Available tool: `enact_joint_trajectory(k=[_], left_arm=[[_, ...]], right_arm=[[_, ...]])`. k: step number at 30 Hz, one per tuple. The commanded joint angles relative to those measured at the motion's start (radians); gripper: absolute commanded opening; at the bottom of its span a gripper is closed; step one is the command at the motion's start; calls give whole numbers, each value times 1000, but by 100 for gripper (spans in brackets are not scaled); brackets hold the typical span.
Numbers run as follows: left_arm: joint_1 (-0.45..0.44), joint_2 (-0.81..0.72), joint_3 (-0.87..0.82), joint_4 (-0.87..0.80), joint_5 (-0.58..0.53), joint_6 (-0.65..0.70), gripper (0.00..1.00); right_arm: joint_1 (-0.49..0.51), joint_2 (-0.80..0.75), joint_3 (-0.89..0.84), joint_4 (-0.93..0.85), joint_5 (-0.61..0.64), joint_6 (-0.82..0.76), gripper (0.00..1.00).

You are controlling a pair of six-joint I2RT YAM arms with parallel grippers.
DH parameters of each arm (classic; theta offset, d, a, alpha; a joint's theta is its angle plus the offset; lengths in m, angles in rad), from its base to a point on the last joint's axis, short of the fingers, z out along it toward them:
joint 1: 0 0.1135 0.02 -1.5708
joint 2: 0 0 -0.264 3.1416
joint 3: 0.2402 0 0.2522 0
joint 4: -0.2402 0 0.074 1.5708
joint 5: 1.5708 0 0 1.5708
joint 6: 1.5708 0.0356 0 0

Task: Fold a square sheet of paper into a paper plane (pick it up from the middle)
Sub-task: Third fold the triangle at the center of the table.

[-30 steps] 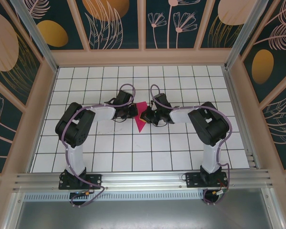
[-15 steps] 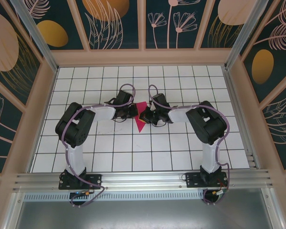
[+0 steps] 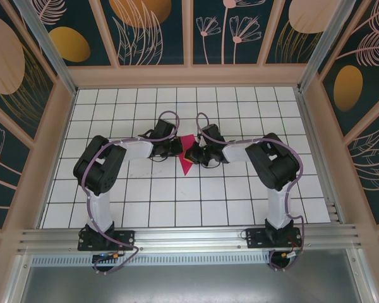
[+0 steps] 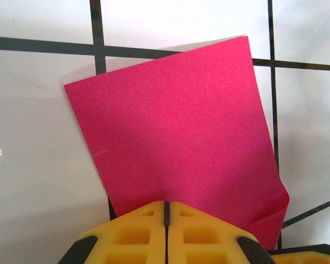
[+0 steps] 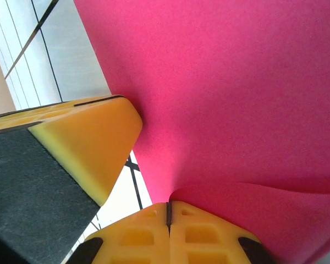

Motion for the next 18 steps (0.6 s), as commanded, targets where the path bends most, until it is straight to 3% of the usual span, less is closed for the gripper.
enact_joint_trajectory(k=[1,18], left_arm=[[1,35,5,-44,19,22,9],[1,38,5,-44,22,24,9]], right_arm=[[3,23,23,13,-22,-19,0],[2,29,21,44,-38,-25,0]])
